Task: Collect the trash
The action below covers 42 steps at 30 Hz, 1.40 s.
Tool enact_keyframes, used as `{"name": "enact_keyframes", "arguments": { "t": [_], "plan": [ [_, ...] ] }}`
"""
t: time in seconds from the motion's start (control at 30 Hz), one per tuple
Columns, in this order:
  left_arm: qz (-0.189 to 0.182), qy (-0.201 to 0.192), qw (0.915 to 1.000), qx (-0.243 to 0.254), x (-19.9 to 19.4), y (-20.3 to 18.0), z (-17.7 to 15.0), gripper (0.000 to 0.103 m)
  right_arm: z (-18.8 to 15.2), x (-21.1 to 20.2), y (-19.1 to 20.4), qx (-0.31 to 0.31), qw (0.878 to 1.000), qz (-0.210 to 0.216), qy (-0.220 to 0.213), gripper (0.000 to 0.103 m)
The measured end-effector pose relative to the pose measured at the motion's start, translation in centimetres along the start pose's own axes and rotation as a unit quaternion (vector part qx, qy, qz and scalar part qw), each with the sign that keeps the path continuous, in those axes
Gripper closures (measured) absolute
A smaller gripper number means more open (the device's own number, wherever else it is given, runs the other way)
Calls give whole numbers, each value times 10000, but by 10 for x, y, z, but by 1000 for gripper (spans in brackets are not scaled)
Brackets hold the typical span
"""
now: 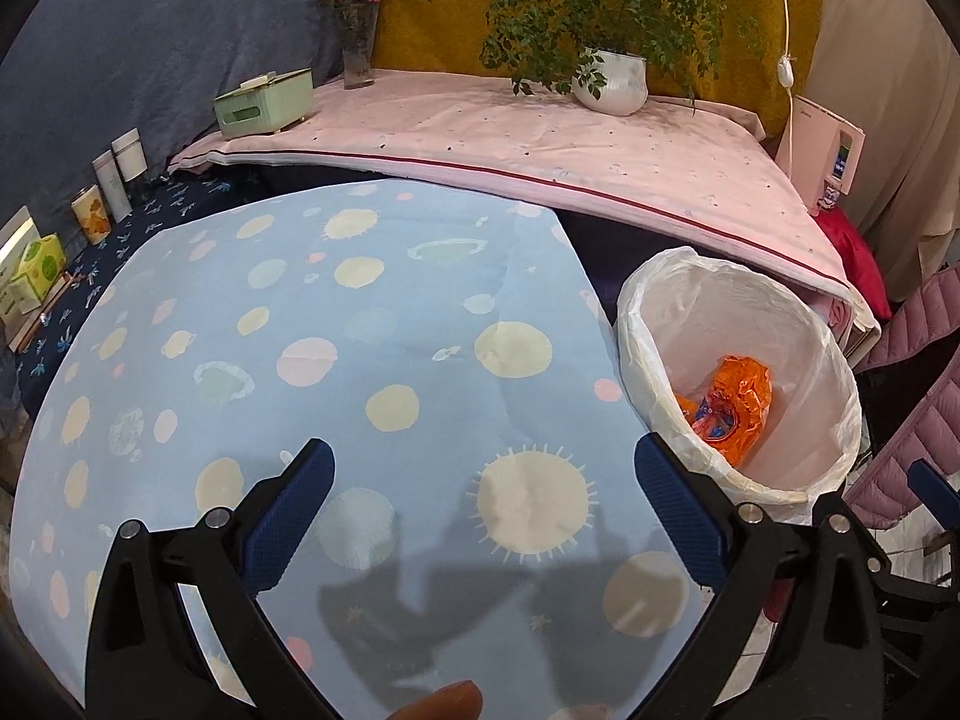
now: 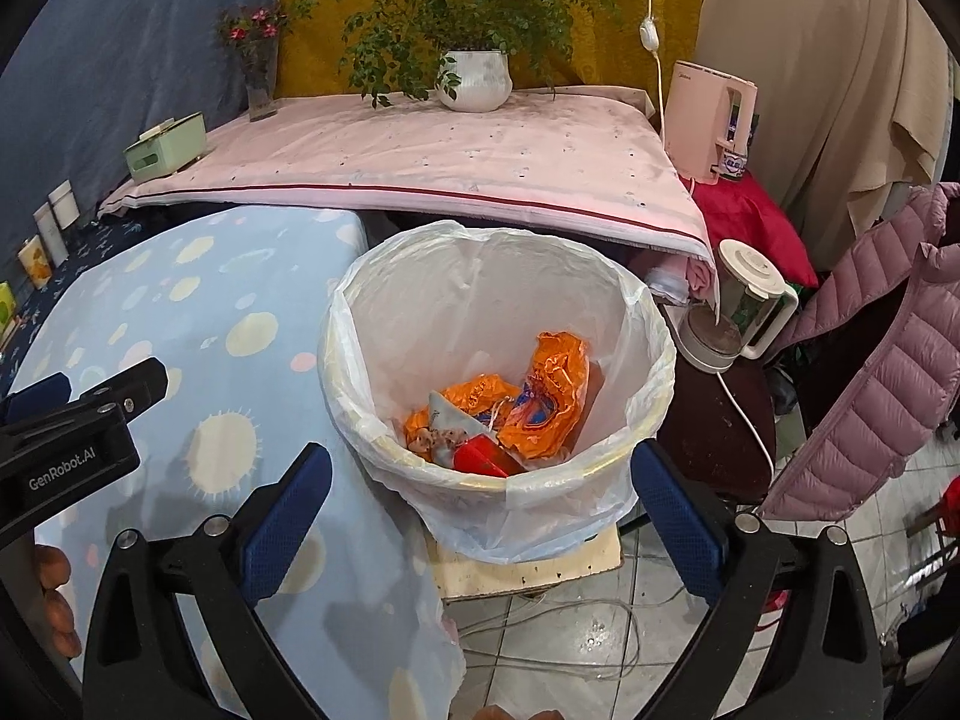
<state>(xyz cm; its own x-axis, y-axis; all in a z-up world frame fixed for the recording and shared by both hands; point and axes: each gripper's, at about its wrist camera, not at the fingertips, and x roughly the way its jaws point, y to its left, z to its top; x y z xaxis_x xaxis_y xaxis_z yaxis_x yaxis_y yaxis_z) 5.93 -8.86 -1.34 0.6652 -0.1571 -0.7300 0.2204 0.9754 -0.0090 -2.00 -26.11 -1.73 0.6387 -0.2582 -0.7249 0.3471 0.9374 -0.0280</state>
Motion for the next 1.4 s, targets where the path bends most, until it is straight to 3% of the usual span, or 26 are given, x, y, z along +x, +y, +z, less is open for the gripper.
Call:
{"name": "enact_keyframes", "arguments": {
  "t": [1.4],
  "plan": [
    [-69,201,9997,83,2,-13,-12,7,-11,0,4,-114,9999,-82,65,7]
  ]
}}
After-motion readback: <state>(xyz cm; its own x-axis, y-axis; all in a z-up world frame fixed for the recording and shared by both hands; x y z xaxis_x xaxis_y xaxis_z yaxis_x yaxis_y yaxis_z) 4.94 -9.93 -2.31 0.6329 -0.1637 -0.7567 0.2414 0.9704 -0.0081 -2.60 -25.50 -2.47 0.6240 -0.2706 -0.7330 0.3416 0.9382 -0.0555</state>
